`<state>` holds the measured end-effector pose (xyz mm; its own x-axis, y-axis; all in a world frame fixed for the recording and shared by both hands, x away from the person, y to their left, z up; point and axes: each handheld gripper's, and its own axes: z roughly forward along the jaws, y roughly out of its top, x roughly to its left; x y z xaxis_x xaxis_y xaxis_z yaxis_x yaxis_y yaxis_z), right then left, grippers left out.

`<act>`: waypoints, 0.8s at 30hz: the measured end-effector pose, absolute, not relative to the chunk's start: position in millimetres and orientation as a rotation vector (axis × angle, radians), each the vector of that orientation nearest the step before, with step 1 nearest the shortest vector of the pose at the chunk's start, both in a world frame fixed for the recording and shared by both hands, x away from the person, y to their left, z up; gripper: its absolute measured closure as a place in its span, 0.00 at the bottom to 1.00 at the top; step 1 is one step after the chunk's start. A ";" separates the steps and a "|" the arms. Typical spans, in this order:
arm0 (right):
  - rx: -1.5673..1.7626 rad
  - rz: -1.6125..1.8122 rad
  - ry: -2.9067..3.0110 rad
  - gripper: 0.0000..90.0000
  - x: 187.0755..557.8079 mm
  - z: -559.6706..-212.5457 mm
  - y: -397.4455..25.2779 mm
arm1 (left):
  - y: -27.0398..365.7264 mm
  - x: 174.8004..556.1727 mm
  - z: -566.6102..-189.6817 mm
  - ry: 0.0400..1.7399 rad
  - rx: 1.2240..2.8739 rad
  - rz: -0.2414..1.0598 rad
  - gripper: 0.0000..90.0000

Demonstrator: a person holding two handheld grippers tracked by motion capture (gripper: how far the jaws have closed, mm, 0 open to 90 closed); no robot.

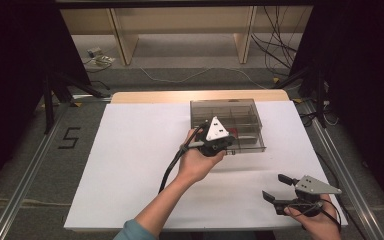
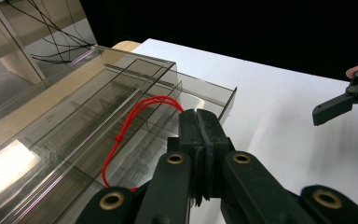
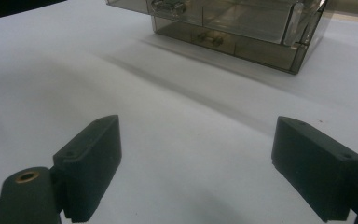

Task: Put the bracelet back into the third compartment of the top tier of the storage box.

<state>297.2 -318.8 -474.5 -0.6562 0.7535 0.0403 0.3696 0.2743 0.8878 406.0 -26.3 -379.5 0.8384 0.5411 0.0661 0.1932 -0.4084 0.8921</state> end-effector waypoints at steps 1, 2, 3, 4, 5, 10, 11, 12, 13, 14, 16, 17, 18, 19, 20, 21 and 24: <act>1.008 1.344 2.160 0.18 297.6 -474.5 -319.1 | -27.1 406.1 -379.4 0.540 1.989 0.426 1.00; 1.009 1.344 2.160 0.18 297.6 -474.5 -319.1 | -27.8 406.3 -379.3 0.540 1.990 0.425 1.00; 1.009 1.344 2.160 0.18 297.7 -474.6 -319.1 | -28.5 406.6 -379.2 0.536 1.994 0.424 1.00; 1.009 1.345 2.160 0.18 297.7 -474.6 -318.9 | -29.4 406.8 -379.2 0.536 1.993 0.423 1.00; 1.010 1.345 2.161 0.18 297.6 -474.6 -318.8 | -30.2 407.0 -379.1 0.534 1.995 0.424 1.00; 1.009 1.345 2.161 0.18 297.7 -474.6 -318.8 | -35.2 408.0 -380.1 0.525 1.997 0.419 1.00; 1.010 1.345 2.161 0.18 297.7 -474.6 -318.8 | -36.3 408.3 -380.5 0.525 1.998 0.419 1.00; 1.011 1.346 2.159 0.18 297.7 -474.7 -318.7 | -37.4 408.6 -380.8 0.525 1.997 0.418 1.00; 1.011 1.345 2.158 0.18 297.7 -474.7 -318.8 | -38.5 408.9 -381.0 0.525 1.994 0.416 1.00; 1.012 1.345 2.157 0.18 297.6 -474.6 -318.7 | -39.5 409.3 -380.9 0.520 1.997 0.416 1.00; 1.012 1.342 2.162 0.18 297.5 -474.4 -319.1 | -41.7 409.7 -380.6 0.515 1.998 0.417 1.00; 1.011 1.342 2.162 0.18 297.6 -474.5 -319.2 | -42.6 410.1 -380.3 0.510 1.999 0.417 1.00; 1.011 1.342 2.162 0.18 297.7 -474.5 -319.2 | -43.6 410.3 -380.1 0.507 2.001 0.416 1.00; 1.012 1.342 2.162 0.18 297.7 -474.5 -319.3 | -44.5 410.5 -380.1 0.506 2.003 0.416 1.00; 1.012 1.343 2.162 0.18 297.7 -474.5 -319.3 | -45.6 410.7 -380.2 0.506 2.002 0.415 1.00; 1.012 1.343 2.161 0.18 297.7 -474.5 -319.3 | -46.5 411.1 -380.3 0.506 2.004 0.414 1.00; 1.011 1.343 2.162 0.18 297.6 -474.5 -319.3 | -48.6 412.7 -380.7 0.510 2.000 0.412 1.00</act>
<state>297.6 -319.3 -474.5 -0.6583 0.7518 0.0379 0.3673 0.2769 0.8879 412.7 -48.6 -380.7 0.8537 0.5157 0.0718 0.1791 -0.4203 0.8895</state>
